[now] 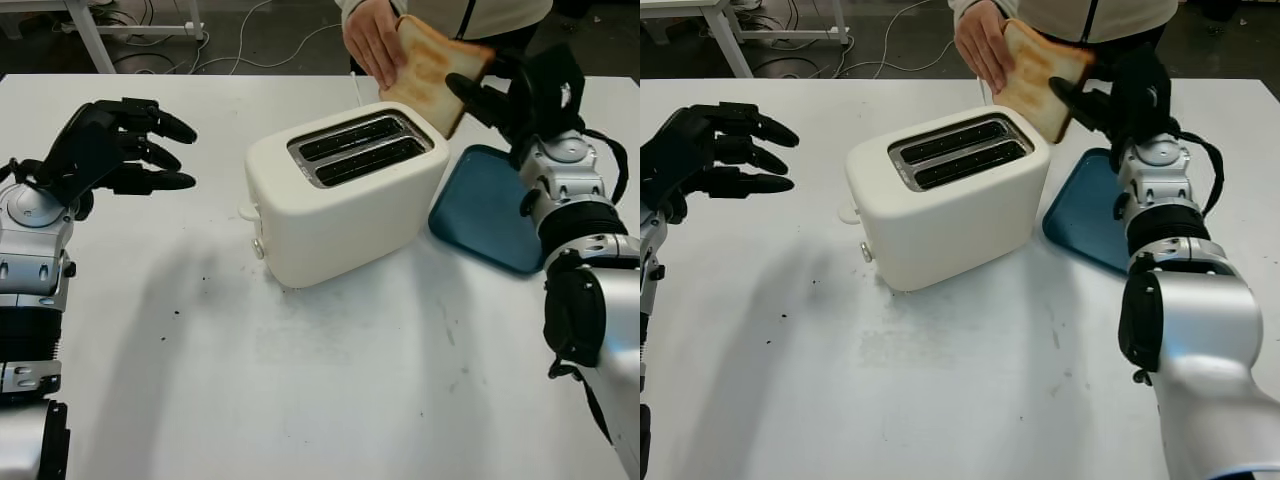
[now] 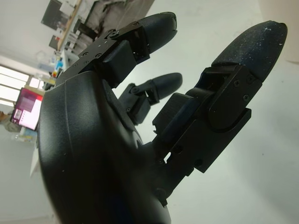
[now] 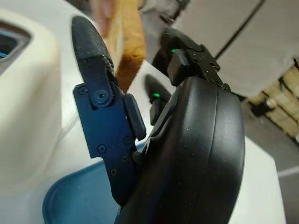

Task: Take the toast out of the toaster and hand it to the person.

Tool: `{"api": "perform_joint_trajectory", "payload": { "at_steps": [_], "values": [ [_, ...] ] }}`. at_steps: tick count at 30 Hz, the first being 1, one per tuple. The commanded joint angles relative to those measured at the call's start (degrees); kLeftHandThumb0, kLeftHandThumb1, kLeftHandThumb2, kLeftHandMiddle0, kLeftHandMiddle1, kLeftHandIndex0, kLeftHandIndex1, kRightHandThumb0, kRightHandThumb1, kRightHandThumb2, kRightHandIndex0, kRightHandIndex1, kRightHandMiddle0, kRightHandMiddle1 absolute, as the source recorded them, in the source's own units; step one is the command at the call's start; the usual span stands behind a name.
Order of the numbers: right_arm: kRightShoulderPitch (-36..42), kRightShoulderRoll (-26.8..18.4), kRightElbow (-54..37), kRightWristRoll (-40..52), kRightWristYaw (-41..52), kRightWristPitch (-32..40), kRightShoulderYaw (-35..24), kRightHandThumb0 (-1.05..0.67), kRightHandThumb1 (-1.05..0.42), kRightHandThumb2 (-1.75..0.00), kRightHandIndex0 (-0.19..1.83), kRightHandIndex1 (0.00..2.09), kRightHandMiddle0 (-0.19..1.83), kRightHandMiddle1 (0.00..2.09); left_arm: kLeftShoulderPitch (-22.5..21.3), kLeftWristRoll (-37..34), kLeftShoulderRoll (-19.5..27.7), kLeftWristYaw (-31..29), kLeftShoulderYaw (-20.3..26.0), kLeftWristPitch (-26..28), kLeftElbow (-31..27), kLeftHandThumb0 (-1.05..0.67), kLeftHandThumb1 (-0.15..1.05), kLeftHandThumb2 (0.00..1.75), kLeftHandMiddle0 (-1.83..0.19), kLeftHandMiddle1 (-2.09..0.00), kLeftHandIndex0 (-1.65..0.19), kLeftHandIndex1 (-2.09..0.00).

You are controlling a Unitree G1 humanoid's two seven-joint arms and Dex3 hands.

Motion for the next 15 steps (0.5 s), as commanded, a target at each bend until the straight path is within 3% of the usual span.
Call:
{"api": "perform_joint_trajectory", "payload": {
  "at_steps": [1,9,12,15],
  "values": [
    [1.07,-1.22,-0.53,-0.19,0.82,-2.14,0.08,-1.03,-0.87,0.00,0.00,0.01,0.00,0.00,0.73,0.37,-0.16,0.37,-0.24,-0.59,0.23,-1.05,0.54,0.00,-0.79,-0.85,-0.83,-0.66],
    [7.22,-2.58,-5.36,-1.44,-2.70,-9.56,1.09,-1.05,-0.91,-0.03,0.00,0.00,0.00,0.00,1.23,0.19,-0.13,0.44,0.05,-0.47,-0.10,-1.05,0.54,0.00,-0.80,-0.85,-0.84,-0.66],
    [16.85,-1.40,-16.31,1.25,-3.19,-14.40,-0.78,-1.00,-0.92,-0.11,0.00,0.00,0.00,0.00,1.64,-0.40,-0.35,0.52,0.56,-0.29,-0.53,-1.05,0.54,0.00,-0.80,-0.86,-0.83,-0.67],
    [28.00,1.58,-32.37,4.58,-4.31,-12.76,-2.48,-0.93,-0.92,-0.09,0.03,0.01,0.06,0.03,2.43,-1.39,-0.86,0.57,1.23,0.19,-1.67,-1.05,0.52,0.00,-0.78,-0.89,-0.82,-0.69]
  ]
}}
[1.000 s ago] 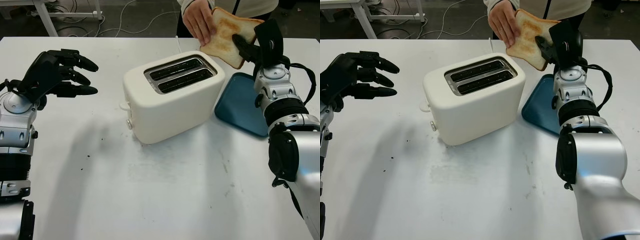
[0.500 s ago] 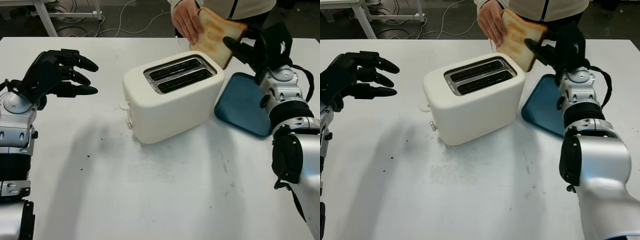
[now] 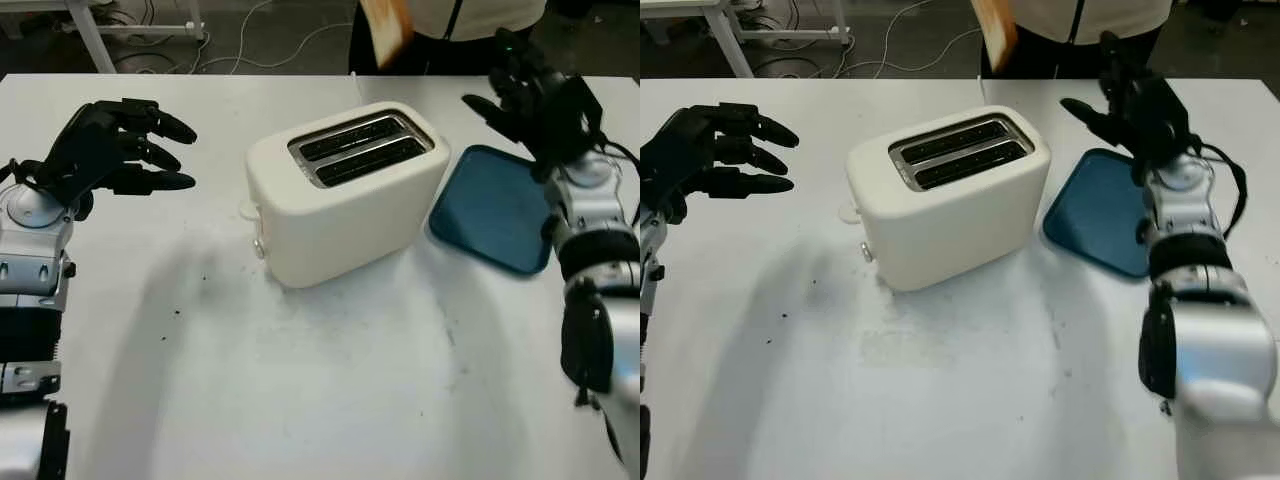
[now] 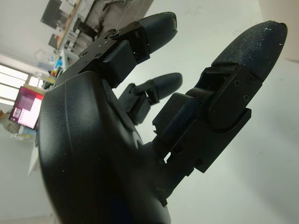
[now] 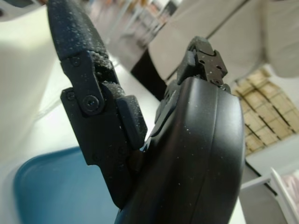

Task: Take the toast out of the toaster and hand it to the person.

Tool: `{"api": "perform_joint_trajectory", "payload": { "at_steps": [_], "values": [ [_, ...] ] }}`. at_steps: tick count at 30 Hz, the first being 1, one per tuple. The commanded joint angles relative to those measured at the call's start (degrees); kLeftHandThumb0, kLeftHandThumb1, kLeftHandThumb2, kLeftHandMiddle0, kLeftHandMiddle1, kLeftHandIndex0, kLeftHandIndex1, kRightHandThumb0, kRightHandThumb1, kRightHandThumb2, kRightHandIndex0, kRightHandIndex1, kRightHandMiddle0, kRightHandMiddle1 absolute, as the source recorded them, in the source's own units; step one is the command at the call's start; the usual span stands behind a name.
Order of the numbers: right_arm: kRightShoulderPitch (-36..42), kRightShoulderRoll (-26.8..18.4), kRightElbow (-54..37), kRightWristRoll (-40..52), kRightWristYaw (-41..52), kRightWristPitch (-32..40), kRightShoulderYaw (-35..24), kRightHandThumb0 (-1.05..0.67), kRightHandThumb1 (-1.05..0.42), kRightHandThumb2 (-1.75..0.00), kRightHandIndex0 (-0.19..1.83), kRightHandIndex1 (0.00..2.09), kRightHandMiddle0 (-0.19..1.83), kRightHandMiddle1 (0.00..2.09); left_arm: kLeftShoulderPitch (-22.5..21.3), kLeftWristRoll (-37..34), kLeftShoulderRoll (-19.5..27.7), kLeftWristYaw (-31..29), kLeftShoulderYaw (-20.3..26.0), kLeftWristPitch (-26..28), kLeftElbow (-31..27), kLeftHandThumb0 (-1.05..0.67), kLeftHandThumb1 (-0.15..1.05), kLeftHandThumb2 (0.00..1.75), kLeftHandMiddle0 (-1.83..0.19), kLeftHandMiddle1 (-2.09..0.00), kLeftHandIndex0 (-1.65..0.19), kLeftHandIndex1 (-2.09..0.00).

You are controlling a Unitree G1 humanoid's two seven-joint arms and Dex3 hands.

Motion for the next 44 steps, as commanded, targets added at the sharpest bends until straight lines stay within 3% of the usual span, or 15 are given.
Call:
{"api": "perform_joint_trajectory", "payload": {
  "at_steps": [1,5,9,17,23,28,37,44],
  "values": [
    [9.73,2.34,-13.21,1.19,-2.05,0.94,-0.63,-0.92,-0.92,-0.13,0.06,0.03,0.09,0.04,1.91,-1.21,-0.98,0.78,1.06,0.71,-2.04,-1.05,0.52,0.00,-0.78,-0.90,-0.82,-0.70],
    [25.43,4.07,-33.43,-5.35,-7.34,5.94,0.90,-0.87,-0.92,-0.41,0.18,0.09,0.19,0.06,4.93,-3.58,-2.67,1.66,3.19,2.10,-6.29,-1.05,0.51,0.00,-0.72,-0.98,-0.78,-0.77],
    [35.06,7.90,-42.87,-5.37,-9.27,5.98,1.75,-0.81,-0.92,-0.56,0.21,0.07,0.22,0.04,10.11,-4.72,-5.09,4.34,5.39,3.34,-12.72,-1.05,0.54,0.01,-0.60,-1.14,-0.67,-0.91],
    [43.26,14.09,-49.70,-1.96,-8.77,7.07,4.59,-0.75,-0.92,-0.57,0.20,0.05,0.22,0.02,21.35,-7.85,-11.06,8.07,6.64,9.27,-28.08,-1.05,0.57,0.00,-0.24,-1.41,-0.28,-1.25],
    [46.95,17.55,-52.08,0.71,-8.85,8.70,6.16,-0.78,-0.92,-0.49,0.19,0.03,0.22,0.01,28.57,-8.08,-17.41,10.92,4.61,8.85,-34.76,-1.05,0.57,0.00,-0.02,-1.58,-0.06,-1.44],
    [47.45,19.16,-51.47,2.46,-8.39,8.07,6.55,-0.74,-0.92,-0.49,0.18,0.02,0.20,0.00,30.62,-6.89,-20.59,12.31,2.76,7.38,-35.05,-1.05,0.61,0.01,0.00,-1.57,0.00,-1.47],
    [46.33,19.59,-49.82,2.41,-7.75,7.95,7.57,-0.75,-0.92,-0.47,0.20,0.02,0.22,0.01,30.78,-4.10,-21.84,13.64,-0.68,6.13,-30.44,-1.05,0.56,0.00,0.00,-1.58,0.00,-1.48],
    [45.95,19.89,-49.55,2.87,-7.77,7.87,7.76,-0.75,-0.92,-0.47,0.20,0.02,0.22,0.01,30.65,-4.20,-21.95,13.36,-0.50,5.26,-29.44,-1.05,0.57,0.00,0.00,-1.57,0.00,-1.48]
  ]
}}
